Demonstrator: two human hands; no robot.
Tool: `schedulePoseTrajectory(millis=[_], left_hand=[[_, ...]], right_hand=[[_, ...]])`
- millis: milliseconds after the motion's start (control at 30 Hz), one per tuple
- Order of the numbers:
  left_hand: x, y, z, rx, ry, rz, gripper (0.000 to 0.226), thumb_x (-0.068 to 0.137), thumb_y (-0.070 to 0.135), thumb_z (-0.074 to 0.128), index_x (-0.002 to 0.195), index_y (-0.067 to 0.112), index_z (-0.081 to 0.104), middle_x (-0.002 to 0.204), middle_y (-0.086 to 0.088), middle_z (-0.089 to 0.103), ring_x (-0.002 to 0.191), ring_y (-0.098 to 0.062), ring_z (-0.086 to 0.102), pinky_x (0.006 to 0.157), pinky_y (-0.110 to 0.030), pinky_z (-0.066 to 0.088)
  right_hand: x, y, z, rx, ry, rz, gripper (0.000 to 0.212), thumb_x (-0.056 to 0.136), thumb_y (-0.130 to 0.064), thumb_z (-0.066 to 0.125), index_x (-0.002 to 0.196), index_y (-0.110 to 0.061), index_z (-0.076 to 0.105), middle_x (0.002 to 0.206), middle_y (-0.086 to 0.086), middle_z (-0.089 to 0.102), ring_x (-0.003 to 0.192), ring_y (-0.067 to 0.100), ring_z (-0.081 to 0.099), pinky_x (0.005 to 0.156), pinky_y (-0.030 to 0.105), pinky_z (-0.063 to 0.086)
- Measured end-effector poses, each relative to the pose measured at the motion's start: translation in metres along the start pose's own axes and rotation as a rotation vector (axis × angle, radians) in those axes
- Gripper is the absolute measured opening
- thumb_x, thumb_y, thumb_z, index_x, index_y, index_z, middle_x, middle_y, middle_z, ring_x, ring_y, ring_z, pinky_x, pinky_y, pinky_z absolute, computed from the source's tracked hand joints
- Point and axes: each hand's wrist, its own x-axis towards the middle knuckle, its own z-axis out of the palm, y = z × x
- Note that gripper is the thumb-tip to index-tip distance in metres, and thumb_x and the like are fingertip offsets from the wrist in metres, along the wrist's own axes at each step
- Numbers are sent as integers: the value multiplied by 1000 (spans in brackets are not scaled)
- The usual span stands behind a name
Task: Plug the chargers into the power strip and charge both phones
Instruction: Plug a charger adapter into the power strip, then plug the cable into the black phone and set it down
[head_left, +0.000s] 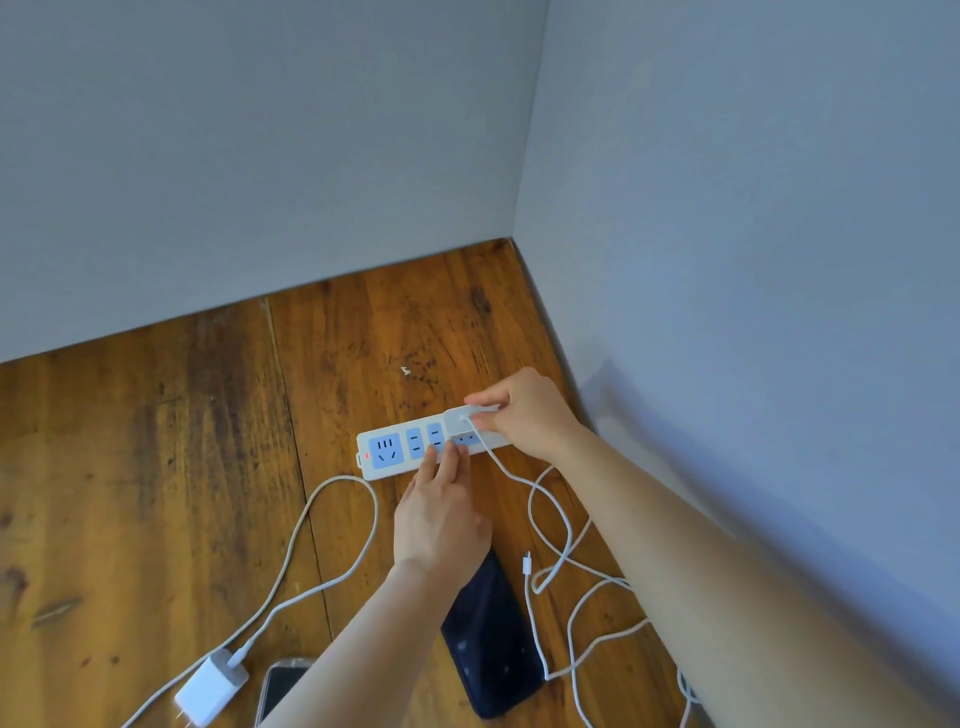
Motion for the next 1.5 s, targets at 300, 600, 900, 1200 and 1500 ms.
schedulePoseTrajectory(millis=[300, 600, 900, 1200, 1500], left_hand=[[6, -3, -9, 26, -25, 32, 75, 93, 33, 48, 155, 16, 10, 164, 0, 7, 150, -23, 5, 117, -40, 26], [-61, -20, 38, -484, 174, -181, 60, 97, 29, 41, 153, 19, 20, 162, 0, 18, 148, -20, 19, 114, -41, 34], [-123, -43, 85, -333, -2, -104, 62, 101, 30, 26, 155, 14, 0, 164, -7, 5, 150, -22, 3, 121, -39, 16], [-123, -73, 95, -171, -100, 18, 67, 102, 39, 25, 155, 14, -8, 163, -8, 9, 150, -17, 4, 121, -42, 15], [-126, -18, 118, -580, 196, -263, 86, 90, 43, 58, 153, 11, 8, 148, -15, 29, 135, -31, 26, 103, -42, 39]], right_hand=[[-14, 6, 8, -128, 251, 99, 48, 85, -45, 64, 121, -13, 62, 116, 6, 68, 96, 19, 65, 71, 26, 52], [-95, 28, 17, 163, 483, 155, 28, 98, -27, 46, 88, -12, 67, 79, 2, 64, 66, 8, 55, 54, 16, 40], [-180, 74, 93, 204, 450, 418, 20, 95, -16, 47, 99, -8, 66, 91, 3, 63, 80, 15, 54, 59, 20, 36], [-167, 74, 126, 264, 418, 414, 28, 92, -14, 60, 118, -4, 64, 120, 11, 66, 113, 26, 59, 85, 25, 42], [-219, 101, 132, 253, 368, 479, 30, 97, -9, 43, 124, -7, 56, 119, 6, 57, 106, 21, 55, 80, 22, 42]])
